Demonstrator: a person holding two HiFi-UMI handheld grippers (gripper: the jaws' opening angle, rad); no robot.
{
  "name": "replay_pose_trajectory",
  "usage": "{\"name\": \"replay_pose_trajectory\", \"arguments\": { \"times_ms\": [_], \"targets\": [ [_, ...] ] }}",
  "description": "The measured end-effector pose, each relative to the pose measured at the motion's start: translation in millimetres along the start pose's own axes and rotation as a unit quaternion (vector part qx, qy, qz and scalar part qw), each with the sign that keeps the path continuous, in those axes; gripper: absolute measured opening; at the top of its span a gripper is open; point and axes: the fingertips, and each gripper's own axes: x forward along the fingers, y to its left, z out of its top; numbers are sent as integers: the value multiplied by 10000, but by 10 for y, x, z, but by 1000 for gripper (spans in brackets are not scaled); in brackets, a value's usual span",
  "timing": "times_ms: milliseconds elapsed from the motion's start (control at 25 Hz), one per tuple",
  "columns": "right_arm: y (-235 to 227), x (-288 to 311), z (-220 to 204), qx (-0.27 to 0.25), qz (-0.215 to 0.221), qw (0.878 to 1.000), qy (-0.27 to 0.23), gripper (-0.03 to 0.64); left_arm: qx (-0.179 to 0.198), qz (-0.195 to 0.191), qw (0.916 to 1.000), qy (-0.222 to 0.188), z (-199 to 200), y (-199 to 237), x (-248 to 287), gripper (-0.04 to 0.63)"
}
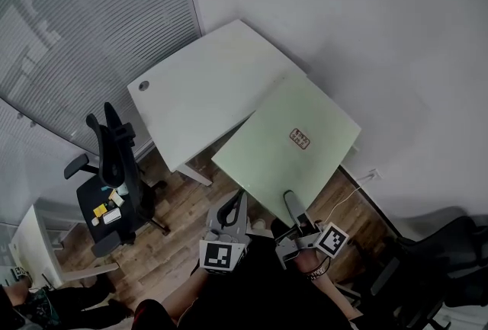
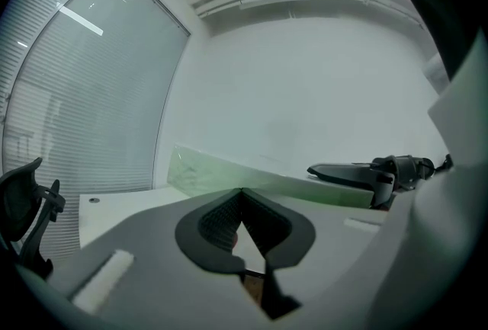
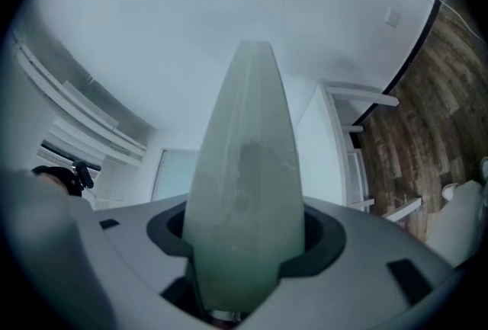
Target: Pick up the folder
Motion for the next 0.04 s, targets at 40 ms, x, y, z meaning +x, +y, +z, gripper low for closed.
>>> {"name": "replay_pose_trajectory", "arguments": {
  "times_ms": [40],
  "targets": [
    [-4, -5, -7, 4, -15, 10000, 2, 273, -11, 2, 10000, -2, -1, 2, -7, 5]
  ]
}}
